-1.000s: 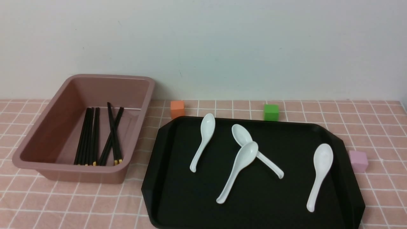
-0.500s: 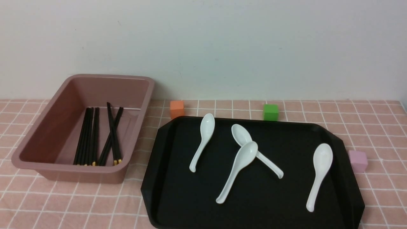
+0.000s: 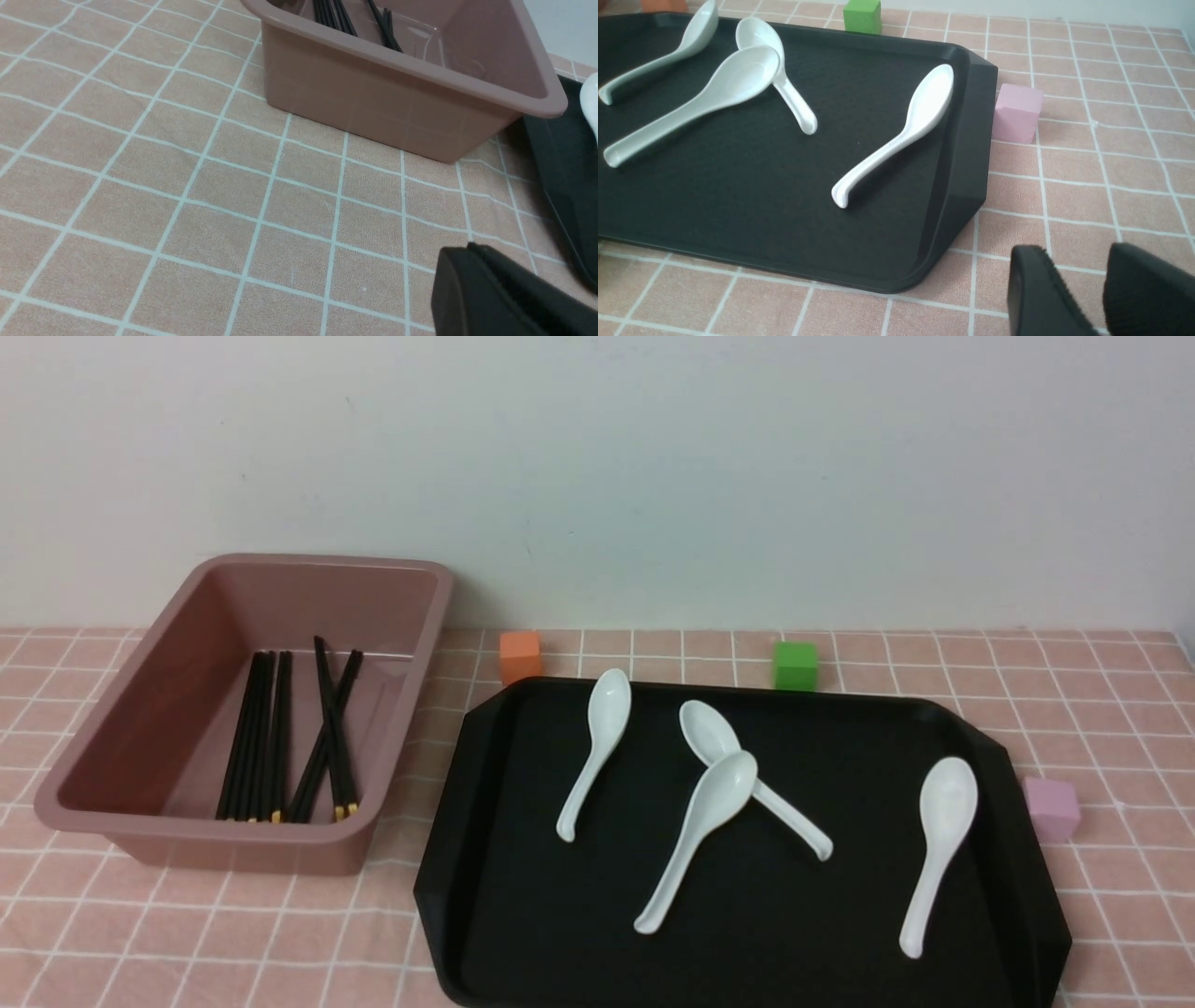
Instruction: On pink tablecloth take chopsticks from black tray and put them in box.
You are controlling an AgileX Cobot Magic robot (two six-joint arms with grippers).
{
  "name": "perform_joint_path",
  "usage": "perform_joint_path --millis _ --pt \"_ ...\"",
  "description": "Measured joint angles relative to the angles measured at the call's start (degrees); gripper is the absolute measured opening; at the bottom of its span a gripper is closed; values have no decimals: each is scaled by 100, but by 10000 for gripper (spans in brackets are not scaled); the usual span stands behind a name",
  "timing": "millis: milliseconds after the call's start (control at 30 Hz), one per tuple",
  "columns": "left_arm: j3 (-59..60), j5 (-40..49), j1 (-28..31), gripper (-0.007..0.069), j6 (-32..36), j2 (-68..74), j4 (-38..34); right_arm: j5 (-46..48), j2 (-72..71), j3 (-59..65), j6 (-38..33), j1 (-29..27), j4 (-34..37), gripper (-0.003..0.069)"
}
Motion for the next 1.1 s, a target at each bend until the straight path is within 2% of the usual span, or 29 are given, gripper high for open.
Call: perform_joint_path --millis 1100 --pt "0 0 0 -2 0 0 0 0 0 0 0 0 0 240"
